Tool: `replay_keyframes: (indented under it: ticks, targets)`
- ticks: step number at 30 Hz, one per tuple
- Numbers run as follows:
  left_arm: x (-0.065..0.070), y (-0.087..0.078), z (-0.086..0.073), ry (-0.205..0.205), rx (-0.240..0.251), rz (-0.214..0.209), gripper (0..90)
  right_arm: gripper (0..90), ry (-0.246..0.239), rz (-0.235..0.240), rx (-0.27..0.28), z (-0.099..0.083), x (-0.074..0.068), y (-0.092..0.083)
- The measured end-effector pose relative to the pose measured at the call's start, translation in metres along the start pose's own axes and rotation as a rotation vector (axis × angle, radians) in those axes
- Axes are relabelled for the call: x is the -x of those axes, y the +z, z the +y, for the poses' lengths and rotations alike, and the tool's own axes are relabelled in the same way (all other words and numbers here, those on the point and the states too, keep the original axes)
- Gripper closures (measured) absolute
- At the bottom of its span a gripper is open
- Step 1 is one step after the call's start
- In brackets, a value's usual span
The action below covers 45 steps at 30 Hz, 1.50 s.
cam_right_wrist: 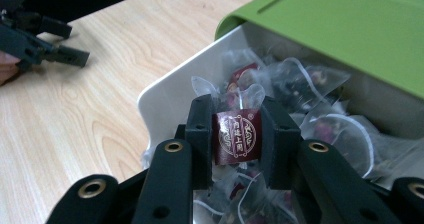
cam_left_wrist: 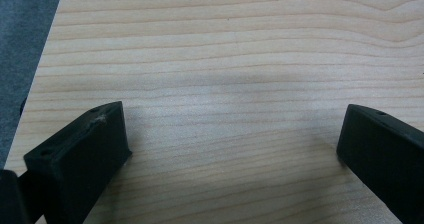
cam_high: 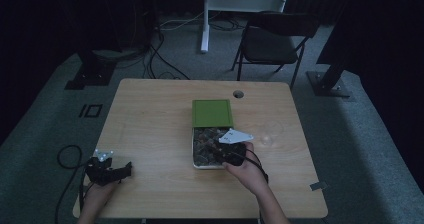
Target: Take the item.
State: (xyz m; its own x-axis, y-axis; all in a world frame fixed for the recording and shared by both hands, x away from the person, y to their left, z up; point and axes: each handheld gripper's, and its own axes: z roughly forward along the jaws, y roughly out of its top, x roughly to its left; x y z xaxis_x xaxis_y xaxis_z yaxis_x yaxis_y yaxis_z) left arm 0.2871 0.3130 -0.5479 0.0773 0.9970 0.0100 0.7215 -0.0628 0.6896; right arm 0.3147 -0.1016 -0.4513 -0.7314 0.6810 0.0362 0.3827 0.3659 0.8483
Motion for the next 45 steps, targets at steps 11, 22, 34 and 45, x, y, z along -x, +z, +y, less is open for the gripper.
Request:
replay_keyframes:
  ticks: [11, 22, 34, 45]
  targets:
    - [0.0, 0.0, 0.0, 0.001, 0.001, 0.0, 0.5, 70.8, 0.01, -0.021, 0.029, 0.009, 0.007, -0.007]
    - [0.0, 0.0, 0.0, 0.003, -0.002, 0.0, 0.5, 70.9, 0.016, -0.054, 0.052, 0.015, 0.018, -0.017]
    - [0.0, 0.0, 0.0, -0.002, 0.001, 0.0, 0.5, 70.9, 0.048, -0.1, 0.072, 0.012, 0.038, -0.034]
    - [0.0, 0.0, 0.0, -0.003, 0.003, 0.0, 0.5, 70.8, 0.069, -0.164, 0.084, 0.007, 0.06, -0.053]
